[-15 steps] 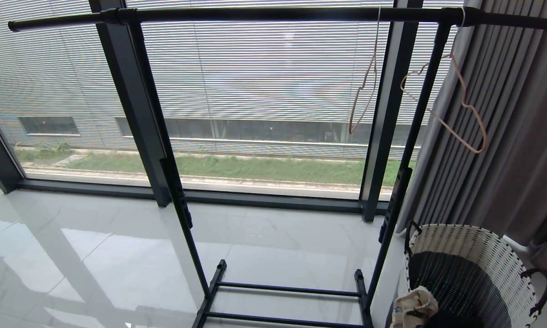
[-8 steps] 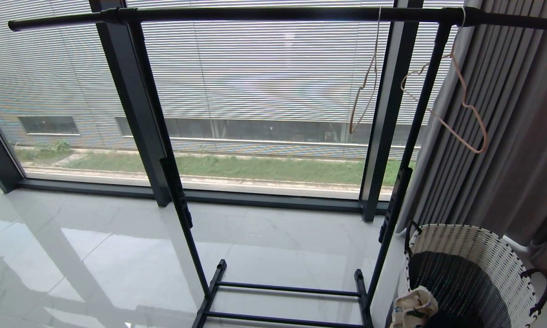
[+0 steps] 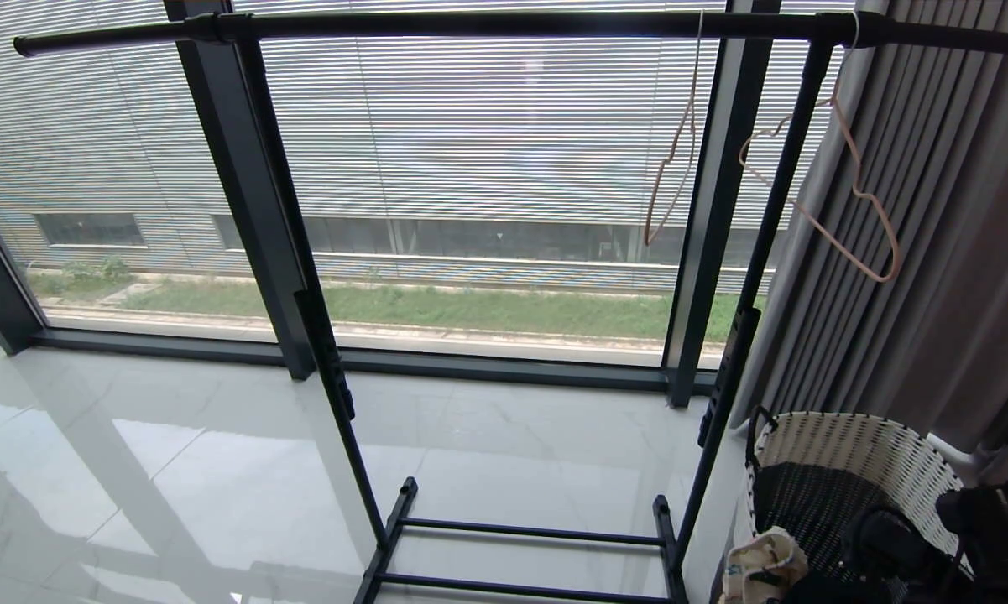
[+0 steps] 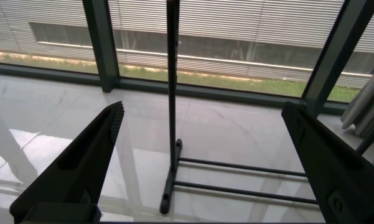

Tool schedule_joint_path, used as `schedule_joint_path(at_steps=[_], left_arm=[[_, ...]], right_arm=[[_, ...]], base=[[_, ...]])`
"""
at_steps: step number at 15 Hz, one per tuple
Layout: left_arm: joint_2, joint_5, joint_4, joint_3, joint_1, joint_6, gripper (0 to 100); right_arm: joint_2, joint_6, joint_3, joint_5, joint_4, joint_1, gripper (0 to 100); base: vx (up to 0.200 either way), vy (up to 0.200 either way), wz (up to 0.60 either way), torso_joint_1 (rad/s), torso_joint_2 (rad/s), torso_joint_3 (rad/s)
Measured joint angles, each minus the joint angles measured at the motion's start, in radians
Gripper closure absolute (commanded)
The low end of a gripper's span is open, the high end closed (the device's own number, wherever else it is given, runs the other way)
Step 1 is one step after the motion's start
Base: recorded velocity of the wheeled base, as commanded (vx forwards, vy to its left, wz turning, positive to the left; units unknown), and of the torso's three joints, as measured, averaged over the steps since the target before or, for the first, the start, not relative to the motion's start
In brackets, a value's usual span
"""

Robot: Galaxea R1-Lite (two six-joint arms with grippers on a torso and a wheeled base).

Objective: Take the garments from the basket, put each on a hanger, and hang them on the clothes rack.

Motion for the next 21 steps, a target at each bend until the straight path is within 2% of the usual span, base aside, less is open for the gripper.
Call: schedule_joint_path(at_steps=[2,5,7,11,15,16,21], left_arm=[[0.000,0.000,0.000,0.000,0.000,-0.003,0],[0.000,0.000,0.000,0.000,0.000,-0.003,0],[0.000,0.000,0.000,0.000,0.000,-0.003,0],[0.000,0.000,0.000,0.000,0.000,-0.003,0],[0.000,0.000,0.000,0.000,0.000,-0.003,0],[0.000,0.000,0.000,0.000,0.000,-0.003,0],[0.000,0.000,0.000,0.000,0.000,-0.001,0]], right_arm=[[0.107,-0.002,-0.029,-0.011,-0.039,0.001,0],[0.203,-0.002,-0.096,-0.015,-0.064,0.002,0],[0.259,-0.002,-0.120,-0.043,-0.115,0.002,0],[0.374,-0.003,-0.132,-0.099,-0.279,0.001,0],[0.431,-0.008,-0.137,-0.127,-0.314,0.000,0],[0.437,-0.008,-0.136,-0.128,-0.326,-0.001,100],[0.410,-0.007,-0.099,-0.128,-0.331,0.000,100]], base=[[0.000,0.000,0.00,0.000,0.00,0.000],[0.000,0.000,0.00,0.000,0.00,0.000],[0.000,0.000,0.00,0.000,0.00,0.000],[0.000,0.000,0.00,0.000,0.00,0.000],[0.000,0.000,0.00,0.000,0.00,0.000],[0.000,0.000,0.00,0.000,0.00,0.000],[0.000,0.000,0.00,0.000,0.00,0.000]])
